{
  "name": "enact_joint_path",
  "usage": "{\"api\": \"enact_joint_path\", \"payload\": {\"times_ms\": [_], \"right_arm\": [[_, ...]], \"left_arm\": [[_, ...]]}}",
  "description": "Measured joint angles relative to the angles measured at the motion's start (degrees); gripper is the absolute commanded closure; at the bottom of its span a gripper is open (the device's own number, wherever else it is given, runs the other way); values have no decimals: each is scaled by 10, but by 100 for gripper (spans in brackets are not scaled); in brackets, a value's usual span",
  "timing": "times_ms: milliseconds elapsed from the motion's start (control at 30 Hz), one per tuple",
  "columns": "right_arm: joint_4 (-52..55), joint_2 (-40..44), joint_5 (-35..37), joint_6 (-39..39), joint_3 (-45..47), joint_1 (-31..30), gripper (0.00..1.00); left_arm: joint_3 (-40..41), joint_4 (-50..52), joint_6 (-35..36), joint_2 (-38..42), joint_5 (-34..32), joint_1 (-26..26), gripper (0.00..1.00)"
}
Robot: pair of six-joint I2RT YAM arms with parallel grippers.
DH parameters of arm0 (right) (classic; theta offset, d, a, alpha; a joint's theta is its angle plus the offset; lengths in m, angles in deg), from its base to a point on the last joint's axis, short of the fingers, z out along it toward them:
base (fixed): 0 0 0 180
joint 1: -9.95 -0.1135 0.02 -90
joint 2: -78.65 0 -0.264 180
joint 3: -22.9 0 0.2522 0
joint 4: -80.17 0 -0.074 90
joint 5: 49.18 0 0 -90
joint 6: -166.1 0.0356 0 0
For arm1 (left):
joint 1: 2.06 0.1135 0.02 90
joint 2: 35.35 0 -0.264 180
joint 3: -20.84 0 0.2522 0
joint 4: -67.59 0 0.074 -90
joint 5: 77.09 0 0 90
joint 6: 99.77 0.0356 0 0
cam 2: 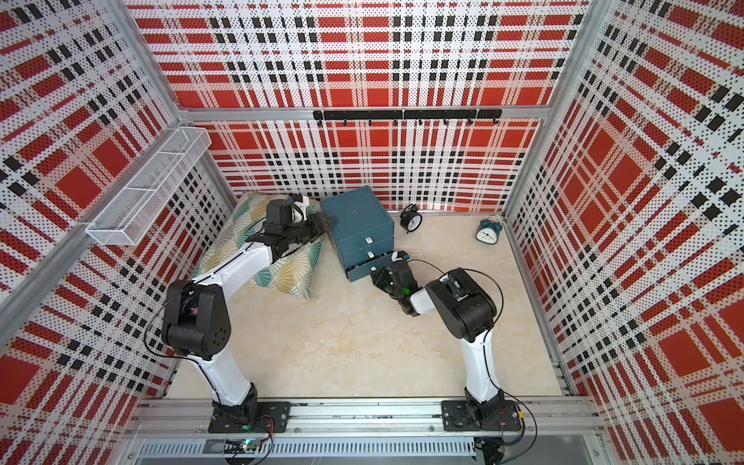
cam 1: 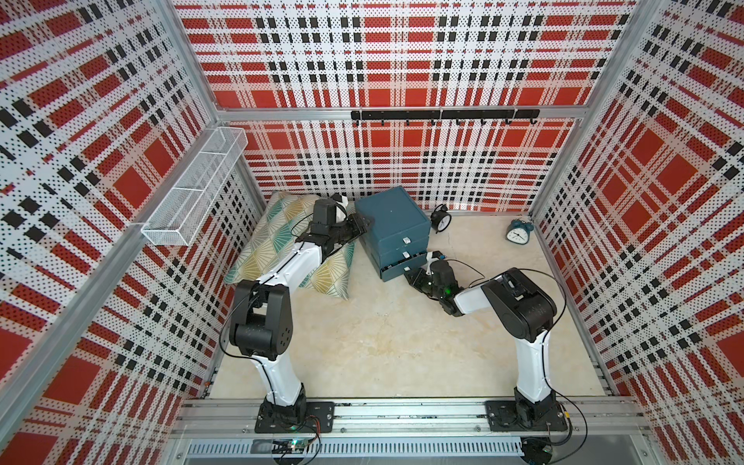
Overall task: Place the cookies into the drawer by color
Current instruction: Close the drawer in the storage box.
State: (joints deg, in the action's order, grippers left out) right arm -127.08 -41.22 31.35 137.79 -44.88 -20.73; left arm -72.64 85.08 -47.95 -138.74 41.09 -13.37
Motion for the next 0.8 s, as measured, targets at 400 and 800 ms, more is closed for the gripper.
{"api": "enact_joint_path", "payload": {"times_ms": [400, 800], "right_arm": [[-61, -29, -6, 70, -22, 1, 74], [1, 89, 37, 50, 67, 5, 54]], "left_arm": [[7, -3, 1, 5, -1, -13, 41], [37, -5, -1, 25, 8, -19, 21]]}}
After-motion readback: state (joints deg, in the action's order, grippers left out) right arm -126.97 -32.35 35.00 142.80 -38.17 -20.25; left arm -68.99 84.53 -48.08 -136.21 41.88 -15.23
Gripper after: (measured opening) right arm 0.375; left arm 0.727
